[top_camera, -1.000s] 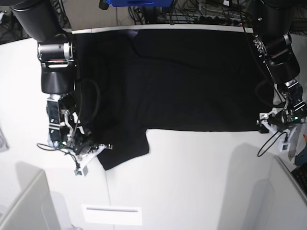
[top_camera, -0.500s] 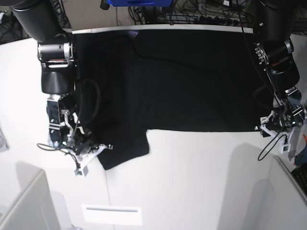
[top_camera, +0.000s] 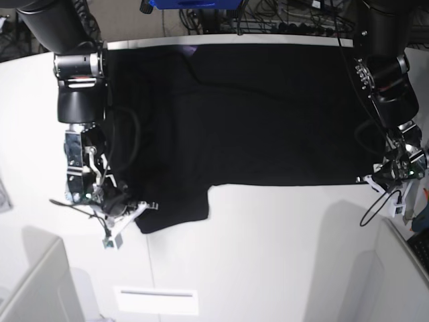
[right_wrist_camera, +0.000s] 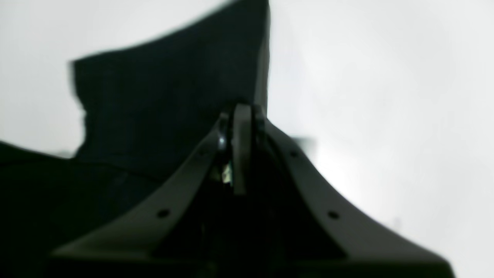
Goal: Fold the T-shirt properly
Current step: 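Grasp the hem corner nearest the left gripper with the left gripper, then fold the hem over toward the collar with both grippers and release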
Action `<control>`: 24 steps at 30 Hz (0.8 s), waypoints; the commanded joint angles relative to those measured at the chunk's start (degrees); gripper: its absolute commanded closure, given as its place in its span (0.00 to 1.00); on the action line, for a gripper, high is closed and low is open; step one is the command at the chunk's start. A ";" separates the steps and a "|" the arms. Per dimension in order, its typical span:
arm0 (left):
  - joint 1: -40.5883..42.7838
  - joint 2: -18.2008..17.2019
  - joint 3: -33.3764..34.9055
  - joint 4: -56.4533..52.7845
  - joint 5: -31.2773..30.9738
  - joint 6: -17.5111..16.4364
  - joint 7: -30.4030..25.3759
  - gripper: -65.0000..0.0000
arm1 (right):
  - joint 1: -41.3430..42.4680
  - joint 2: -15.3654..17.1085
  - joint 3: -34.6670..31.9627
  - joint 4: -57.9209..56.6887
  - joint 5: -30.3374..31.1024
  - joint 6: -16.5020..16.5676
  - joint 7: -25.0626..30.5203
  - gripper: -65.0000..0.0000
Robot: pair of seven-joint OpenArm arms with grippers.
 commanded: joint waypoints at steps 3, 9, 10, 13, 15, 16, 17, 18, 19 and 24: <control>-1.55 -1.17 -0.57 4.81 -1.81 -0.15 3.98 1.00 | 1.54 1.02 0.22 3.03 0.54 0.14 0.98 1.00; 5.13 -3.20 -0.04 13.51 -14.82 -0.15 10.31 1.00 | -1.72 1.81 0.22 7.34 0.54 0.14 0.10 1.00; 6.19 -3.37 -0.04 14.48 -16.14 -0.07 11.19 1.00 | -2.42 1.81 0.22 8.04 0.54 0.14 0.10 1.00; 9.62 -3.37 -0.57 17.64 -18.78 -0.07 13.39 1.00 | -5.06 1.81 0.31 11.03 0.54 0.14 0.01 1.00; 11.90 -3.37 -0.57 20.19 -19.57 -0.07 13.92 1.00 | -6.90 1.81 0.31 13.67 0.54 0.14 0.01 1.00; 13.13 -3.46 -0.66 21.69 -19.57 -0.07 13.92 1.00 | -7.78 1.81 0.31 15.25 0.54 0.14 -0.08 1.00; 14.36 -3.46 -0.66 23.27 -19.66 -0.07 13.92 1.00 | -8.66 1.81 0.31 16.92 0.54 0.14 -0.69 1.00; 15.59 -3.46 -0.66 24.68 -19.66 -0.07 14.36 1.00 | -9.37 1.81 0.66 18.41 0.54 0.14 -1.92 1.00; 16.65 -3.46 -0.66 26.17 -19.66 -0.07 15.41 1.00 | -10.16 1.81 2.25 20.35 0.54 0.14 -3.59 1.00; 21.31 -3.46 -2.77 33.38 -21.06 -0.15 20.25 1.00 | -14.46 1.64 8.05 28.87 0.54 0.14 -8.34 1.00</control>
